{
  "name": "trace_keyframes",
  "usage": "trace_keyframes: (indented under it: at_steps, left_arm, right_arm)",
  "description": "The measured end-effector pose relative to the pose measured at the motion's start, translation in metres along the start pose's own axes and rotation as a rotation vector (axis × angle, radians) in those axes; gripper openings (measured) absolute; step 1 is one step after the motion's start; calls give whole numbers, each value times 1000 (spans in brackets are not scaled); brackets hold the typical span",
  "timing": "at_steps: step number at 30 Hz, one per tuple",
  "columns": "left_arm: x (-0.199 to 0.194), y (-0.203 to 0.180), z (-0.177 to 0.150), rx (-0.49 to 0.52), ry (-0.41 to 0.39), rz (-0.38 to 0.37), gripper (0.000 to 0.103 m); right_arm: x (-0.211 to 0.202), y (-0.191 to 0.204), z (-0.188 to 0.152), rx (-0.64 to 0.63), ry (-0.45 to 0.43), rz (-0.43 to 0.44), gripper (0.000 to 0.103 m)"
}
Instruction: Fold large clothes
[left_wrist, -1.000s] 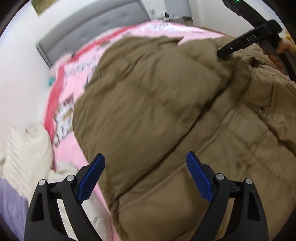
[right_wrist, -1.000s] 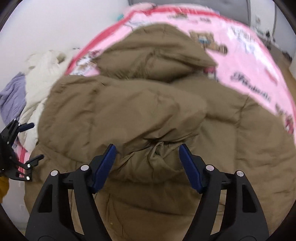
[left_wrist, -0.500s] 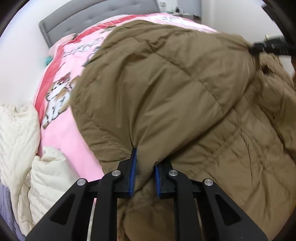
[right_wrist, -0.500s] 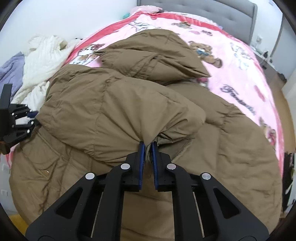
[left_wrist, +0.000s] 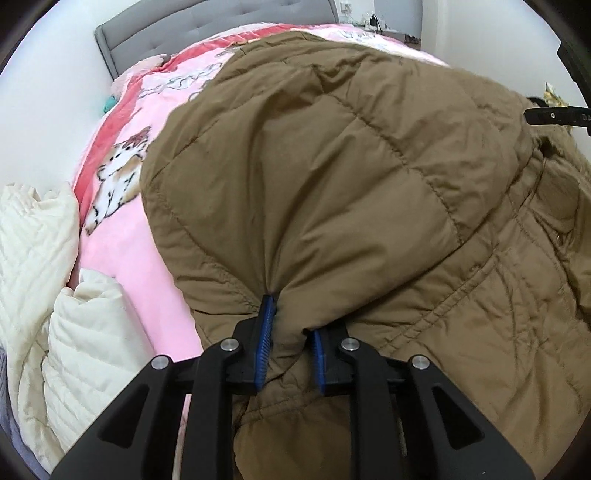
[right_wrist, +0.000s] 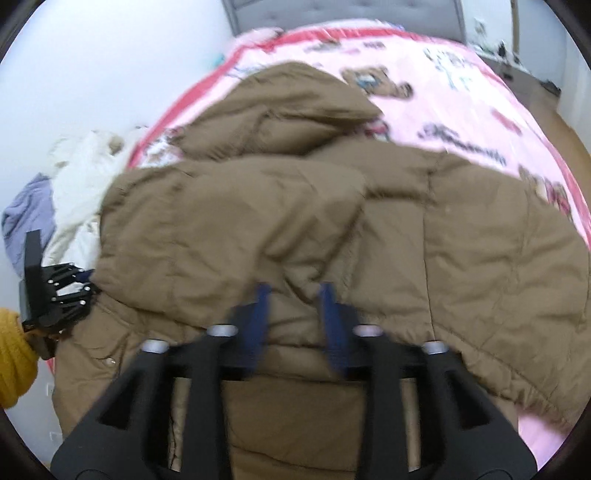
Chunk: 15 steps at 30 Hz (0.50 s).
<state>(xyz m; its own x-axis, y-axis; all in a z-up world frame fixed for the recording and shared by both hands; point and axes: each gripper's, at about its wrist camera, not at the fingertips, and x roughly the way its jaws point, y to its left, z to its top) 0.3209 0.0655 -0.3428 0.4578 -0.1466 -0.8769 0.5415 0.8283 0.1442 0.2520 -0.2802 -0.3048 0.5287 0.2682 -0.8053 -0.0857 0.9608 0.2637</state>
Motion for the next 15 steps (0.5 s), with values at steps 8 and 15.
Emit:
trace_keyframes:
  at_steps: [8,15]
  left_arm:
    - [3,3,-3,-6,-11,-1,22]
    - [4,-5,-3,-7,-31,67,20]
  right_arm:
    - [53,1,30,55,91,-3,54]
    - [30,28,38,21,13,-42,6]
